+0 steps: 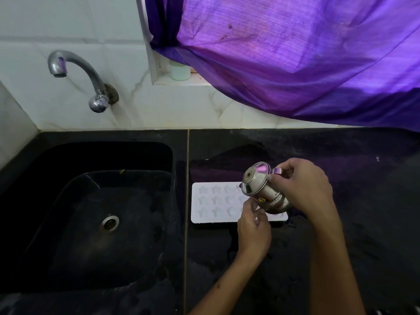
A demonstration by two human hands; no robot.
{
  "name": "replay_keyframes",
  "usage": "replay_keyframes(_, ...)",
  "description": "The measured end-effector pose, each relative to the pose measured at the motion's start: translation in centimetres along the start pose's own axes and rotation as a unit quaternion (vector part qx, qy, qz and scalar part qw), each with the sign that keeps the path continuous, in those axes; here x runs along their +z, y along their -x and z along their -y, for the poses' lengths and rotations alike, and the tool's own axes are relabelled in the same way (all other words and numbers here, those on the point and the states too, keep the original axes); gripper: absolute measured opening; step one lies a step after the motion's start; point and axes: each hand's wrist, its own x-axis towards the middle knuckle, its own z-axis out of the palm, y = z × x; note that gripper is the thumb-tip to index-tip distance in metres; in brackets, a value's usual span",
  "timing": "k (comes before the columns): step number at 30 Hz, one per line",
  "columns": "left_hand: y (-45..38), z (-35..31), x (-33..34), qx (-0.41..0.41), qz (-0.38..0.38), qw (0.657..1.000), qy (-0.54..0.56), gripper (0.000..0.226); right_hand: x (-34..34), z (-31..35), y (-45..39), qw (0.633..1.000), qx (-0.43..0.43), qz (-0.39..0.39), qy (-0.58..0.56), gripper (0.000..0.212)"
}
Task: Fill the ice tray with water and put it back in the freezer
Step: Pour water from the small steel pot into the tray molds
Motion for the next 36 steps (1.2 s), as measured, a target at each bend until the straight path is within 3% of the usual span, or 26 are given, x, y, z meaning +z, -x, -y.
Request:
replay_keyframes(15, 0.1, 0.2, 0.0, -0.005, 0.012, 1.0, -0.01, 0.029, 0.3, -0.1, 0.2, 1.0, 0.001, -0.017, 0.02, 0.009)
replay_keyframes(28, 0.3, -0.3, -0.5, 0.031, -0.017, 0.999, -0.017, 0.033, -1.1, -0.3, 0.3, 0.995, 0.037, 0.006, -0.091, 0.012)
replay_keyframes(36, 0.0, -0.6, -1.3, 0.031, -0.033, 0.999, -0.022, 0.033, -0.2, 0.9, 0.2, 0.997, 0.008, -0.003, -0.071, 0.011)
